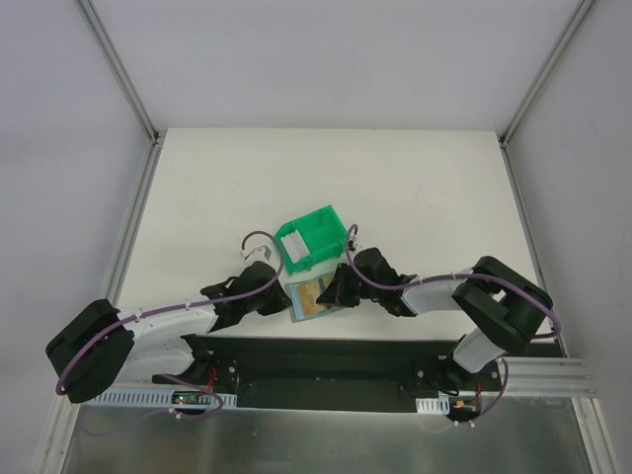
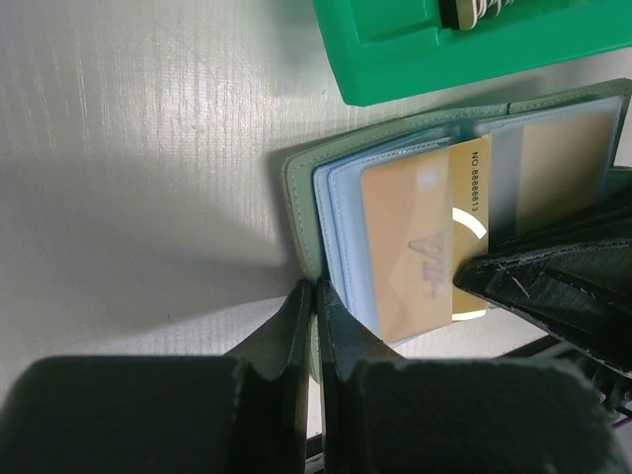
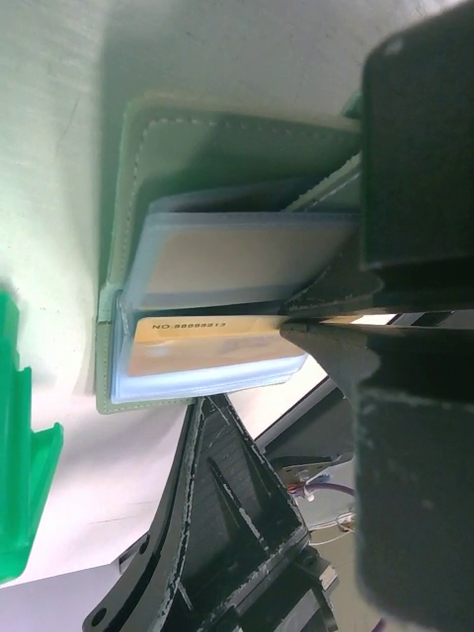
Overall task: Put the credit cards into the card holder
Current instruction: Insert the credit card into the card holder.
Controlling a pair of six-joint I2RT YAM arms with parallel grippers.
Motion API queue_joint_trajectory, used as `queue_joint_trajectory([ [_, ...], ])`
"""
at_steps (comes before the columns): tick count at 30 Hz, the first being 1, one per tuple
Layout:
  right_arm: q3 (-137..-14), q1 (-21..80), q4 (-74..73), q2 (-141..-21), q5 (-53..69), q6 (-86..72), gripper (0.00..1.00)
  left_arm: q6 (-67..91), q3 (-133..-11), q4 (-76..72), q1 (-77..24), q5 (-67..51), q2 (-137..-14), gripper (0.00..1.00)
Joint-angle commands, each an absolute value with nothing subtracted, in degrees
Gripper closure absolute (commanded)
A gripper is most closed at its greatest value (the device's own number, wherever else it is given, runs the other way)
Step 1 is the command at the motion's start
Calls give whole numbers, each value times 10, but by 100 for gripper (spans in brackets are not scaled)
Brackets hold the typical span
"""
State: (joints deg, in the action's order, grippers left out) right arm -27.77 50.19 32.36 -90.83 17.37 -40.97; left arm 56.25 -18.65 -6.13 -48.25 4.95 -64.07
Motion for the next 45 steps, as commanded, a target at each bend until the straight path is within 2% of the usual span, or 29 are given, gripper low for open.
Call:
queue_joint_trajectory([
  [1, -307, 514, 293, -912, 175, -389, 94, 565, -188, -61, -477, 56, -628, 100],
  [8, -316, 514, 182, -848, 109, -329, 71, 565, -183, -62, -477, 58, -620, 100],
  [12, -327, 514, 168, -847, 109, -311, 65, 561, -185, -62, -476, 57, -621, 100],
  [18, -360, 516, 169, -887, 138, -301, 62, 560, -187, -62, -476, 54, -622, 100],
  [27, -399, 521, 163, -925, 166, -290, 62, 558, -189, -63, -477, 53, -624, 100],
  [31, -407, 527, 159, -925, 165, -279, 65, 557, -191, -65, -477, 52, -627, 100],
  [37, -428, 535, 134, -928, 154, -257, 76, 555, -192, -66, -476, 50, -629, 100],
  [45, -443, 547, 134, -935, 151, -215, 78, 545, -197, -68, -476, 45, -632, 100],
])
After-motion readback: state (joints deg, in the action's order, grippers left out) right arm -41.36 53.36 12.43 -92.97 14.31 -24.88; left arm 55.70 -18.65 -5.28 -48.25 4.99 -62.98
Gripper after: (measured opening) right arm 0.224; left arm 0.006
